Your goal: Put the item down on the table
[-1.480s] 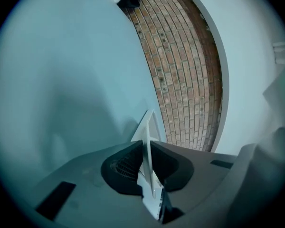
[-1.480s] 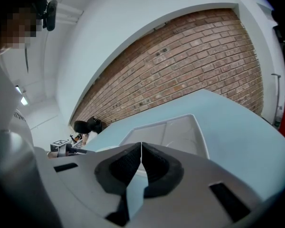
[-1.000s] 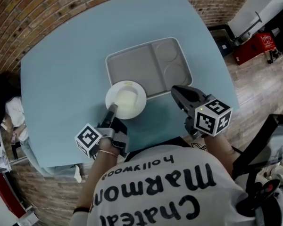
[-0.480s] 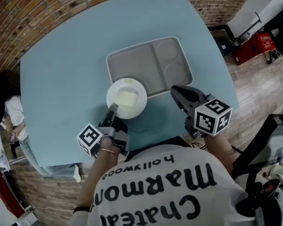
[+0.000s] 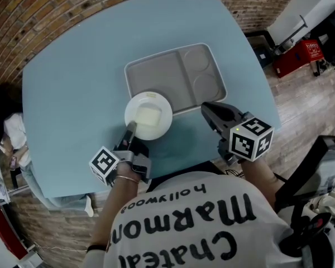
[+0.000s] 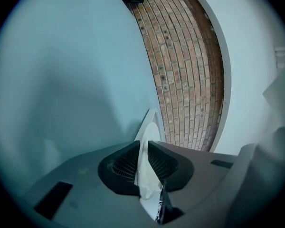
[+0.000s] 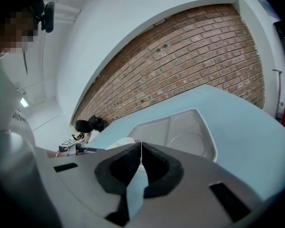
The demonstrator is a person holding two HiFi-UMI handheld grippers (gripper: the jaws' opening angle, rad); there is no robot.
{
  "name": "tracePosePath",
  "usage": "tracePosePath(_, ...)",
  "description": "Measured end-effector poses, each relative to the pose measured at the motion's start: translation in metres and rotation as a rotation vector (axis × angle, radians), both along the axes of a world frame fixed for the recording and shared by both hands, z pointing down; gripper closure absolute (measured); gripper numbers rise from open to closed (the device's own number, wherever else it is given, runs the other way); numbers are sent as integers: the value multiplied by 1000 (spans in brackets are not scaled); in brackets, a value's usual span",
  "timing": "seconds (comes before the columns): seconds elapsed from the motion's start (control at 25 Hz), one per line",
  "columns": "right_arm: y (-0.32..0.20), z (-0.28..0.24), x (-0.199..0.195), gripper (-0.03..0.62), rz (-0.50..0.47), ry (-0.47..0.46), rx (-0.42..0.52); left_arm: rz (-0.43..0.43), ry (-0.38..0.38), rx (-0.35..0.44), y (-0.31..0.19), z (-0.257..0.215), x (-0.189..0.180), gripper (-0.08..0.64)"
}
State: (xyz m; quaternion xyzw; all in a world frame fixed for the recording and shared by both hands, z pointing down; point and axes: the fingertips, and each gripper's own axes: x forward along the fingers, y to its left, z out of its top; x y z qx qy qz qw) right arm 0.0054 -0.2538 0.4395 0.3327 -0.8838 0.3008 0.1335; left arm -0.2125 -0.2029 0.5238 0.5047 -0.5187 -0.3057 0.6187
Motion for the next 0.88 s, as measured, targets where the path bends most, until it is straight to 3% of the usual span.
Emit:
tracePosePath(0.2,1,1,-3,580,-6,1,-2,14,-13,20,-2,-5,-1,521)
tracePosePath(0.32,4,0,-3,580,-10,1,-3,14,-20,20,0,-6,-2,477)
tracePosePath(0.88,6,-2,-8,580,-19,-2,-4,20,-42,-32,10,-2,-10,433)
